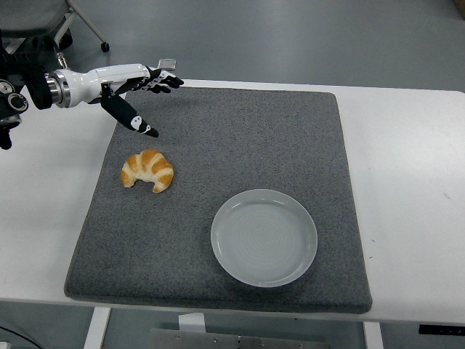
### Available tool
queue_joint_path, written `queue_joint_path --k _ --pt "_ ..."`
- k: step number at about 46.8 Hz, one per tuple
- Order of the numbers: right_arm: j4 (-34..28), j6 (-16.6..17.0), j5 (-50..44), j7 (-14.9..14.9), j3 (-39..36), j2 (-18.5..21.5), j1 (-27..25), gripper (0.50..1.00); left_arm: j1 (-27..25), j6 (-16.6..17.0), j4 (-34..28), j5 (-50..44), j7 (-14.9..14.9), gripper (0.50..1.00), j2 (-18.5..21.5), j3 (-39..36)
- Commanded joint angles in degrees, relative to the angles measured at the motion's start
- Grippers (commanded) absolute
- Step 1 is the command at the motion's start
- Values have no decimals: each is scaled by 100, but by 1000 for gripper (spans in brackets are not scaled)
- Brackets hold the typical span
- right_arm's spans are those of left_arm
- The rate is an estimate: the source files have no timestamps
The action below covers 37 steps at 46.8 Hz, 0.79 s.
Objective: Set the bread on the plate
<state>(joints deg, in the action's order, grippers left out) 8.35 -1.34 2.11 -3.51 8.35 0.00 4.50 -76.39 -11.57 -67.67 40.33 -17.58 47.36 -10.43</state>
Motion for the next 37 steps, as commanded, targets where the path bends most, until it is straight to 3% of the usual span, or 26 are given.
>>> queue_joint_path --k 1,6,13,26,37 --pt "0 3 0 0 0 0 7 930 -156 -231 -79 185 1 1000 133 -213" --pt "0 -6 0 0 0 0 7 930 -245 -547 -88 615 1 1000 282 -257" --pt "0 3 0 0 0 0 7 932 -245 -732 -176 1055 -8 1000 361 -266" --pt "0 -6 0 0 0 0 7 930 -139 -636 -413 1416 1 1000 282 -372" --pt "0 3 0 0 0 0 7 930 10 -328 -317 1469 1 1000 72 -372"
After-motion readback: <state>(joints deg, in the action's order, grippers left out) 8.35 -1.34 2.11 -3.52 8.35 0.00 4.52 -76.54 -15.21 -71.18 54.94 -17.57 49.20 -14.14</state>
